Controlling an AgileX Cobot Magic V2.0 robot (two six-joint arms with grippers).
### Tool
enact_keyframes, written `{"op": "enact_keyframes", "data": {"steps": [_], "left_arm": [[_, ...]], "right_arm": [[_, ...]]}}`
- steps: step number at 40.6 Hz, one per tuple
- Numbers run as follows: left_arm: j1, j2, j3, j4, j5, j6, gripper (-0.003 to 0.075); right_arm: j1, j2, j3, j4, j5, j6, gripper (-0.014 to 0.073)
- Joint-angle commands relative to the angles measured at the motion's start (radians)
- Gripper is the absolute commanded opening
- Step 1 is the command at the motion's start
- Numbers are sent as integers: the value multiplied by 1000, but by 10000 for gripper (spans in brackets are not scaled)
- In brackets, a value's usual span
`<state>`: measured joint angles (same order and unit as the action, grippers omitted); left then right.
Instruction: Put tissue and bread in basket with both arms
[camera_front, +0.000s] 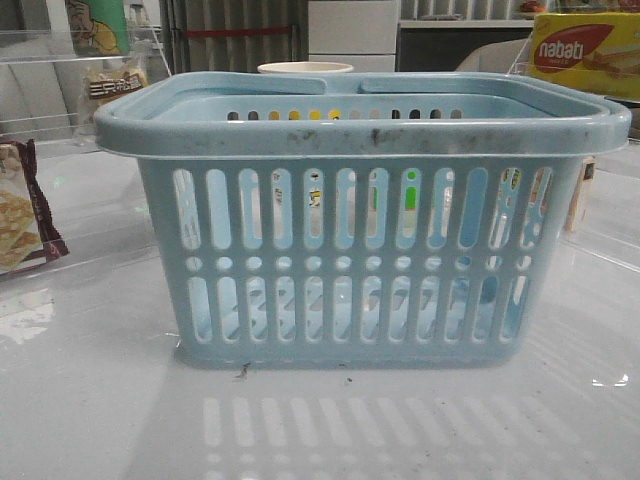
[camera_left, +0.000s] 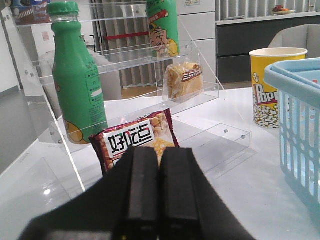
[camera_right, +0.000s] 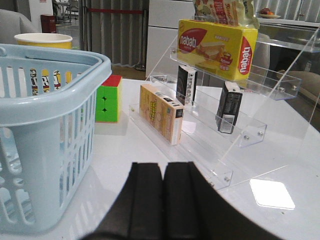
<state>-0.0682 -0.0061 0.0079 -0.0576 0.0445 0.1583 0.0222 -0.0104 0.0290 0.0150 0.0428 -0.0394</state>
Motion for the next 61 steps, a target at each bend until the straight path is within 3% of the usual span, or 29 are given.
{"op": "enact_keyframes", "data": {"steps": [1, 33, 40, 51, 61], "left_arm": [[1, -16, -1, -6, -84, -5, 90], [1, -16, -1, -6, -87, -5, 90], [1, -16, -31, -66, -201, -6, 90], [1, 13, -326, -67, 30, -6, 90], [1, 184, -632, -67, 241, -6, 90]], "right_arm": [[-6, -18, 1, 2, -93, -2, 69], [-6, -18, 1, 2, -96, -2, 69], [-6, -18, -44, 5, -91, -2, 69], [-6, 19, -343, 5, 70, -2, 69], [-6, 205, -620, 5, 254, -2, 69]]}}
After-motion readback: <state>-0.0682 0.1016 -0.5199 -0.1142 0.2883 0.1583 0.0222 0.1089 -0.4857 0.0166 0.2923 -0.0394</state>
